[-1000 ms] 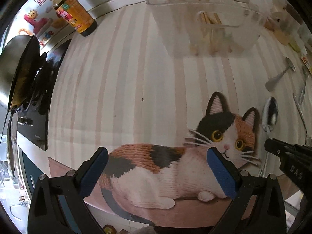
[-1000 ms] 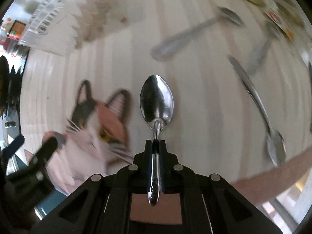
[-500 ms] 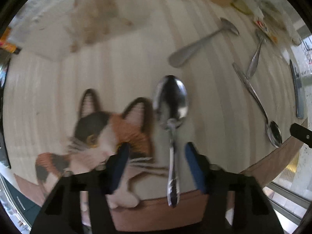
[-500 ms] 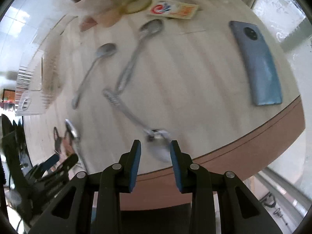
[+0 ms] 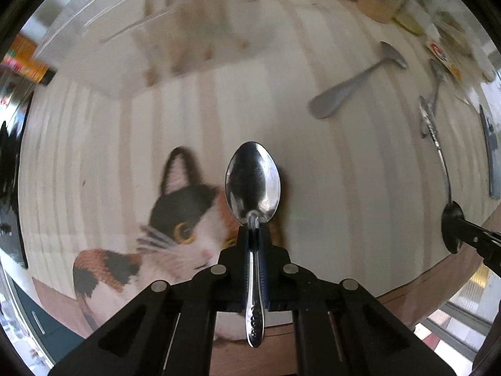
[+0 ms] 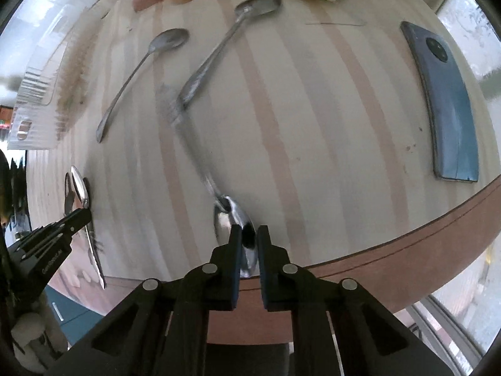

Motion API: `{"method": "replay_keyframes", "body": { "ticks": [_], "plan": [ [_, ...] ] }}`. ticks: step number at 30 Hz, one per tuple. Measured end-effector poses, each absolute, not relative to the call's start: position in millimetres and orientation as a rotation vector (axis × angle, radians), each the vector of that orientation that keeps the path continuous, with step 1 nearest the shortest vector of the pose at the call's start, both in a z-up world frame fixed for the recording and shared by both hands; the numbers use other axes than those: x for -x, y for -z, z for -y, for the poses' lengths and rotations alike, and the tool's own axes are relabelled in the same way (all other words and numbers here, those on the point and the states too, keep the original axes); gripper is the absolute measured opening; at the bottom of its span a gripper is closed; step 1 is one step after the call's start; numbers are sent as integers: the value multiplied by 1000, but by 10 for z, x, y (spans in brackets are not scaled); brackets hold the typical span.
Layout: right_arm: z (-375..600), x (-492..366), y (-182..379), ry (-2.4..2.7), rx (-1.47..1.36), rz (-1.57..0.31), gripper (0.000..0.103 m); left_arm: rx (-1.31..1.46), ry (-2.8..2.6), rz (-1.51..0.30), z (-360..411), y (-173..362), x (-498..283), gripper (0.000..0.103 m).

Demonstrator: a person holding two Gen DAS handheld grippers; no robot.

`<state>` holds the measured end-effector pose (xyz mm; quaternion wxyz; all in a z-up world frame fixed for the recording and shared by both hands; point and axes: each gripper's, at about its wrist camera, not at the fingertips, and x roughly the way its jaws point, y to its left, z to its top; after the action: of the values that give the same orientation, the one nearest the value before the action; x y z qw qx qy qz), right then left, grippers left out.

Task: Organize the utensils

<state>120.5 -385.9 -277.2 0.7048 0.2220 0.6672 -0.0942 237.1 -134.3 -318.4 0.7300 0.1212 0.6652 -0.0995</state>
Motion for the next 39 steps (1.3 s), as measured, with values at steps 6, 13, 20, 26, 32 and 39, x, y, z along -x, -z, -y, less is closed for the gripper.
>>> {"method": "replay_keyframes", "body": {
  "ticks": [6,13,20,26,32,39],
  "plan": [
    [3850,-1139,2600,224,-495,-1429,1,-185,169,-1448,988,3059,-2392,4],
    [3750,-1124,2373,210,-497,-1387,1,-109,157,-1410,670,2731,-2455,4],
    [3613,-1180,2364,195,-495,-1382,1,9,253,-1484,614,2851,-2491,10],
    [3538,-1088,2463,180,-507,-1413,1,-7,246,-1529,595,3014,-2440,17],
    [3481,-1060,2578,177,-524,-1433,1,-78,262,-1518,823,3060,-2499,25],
    [3474,-1062,2592,178,-525,-1432,1,-232,258,-1456,1222,3079,-2645,4]
  ]
}}
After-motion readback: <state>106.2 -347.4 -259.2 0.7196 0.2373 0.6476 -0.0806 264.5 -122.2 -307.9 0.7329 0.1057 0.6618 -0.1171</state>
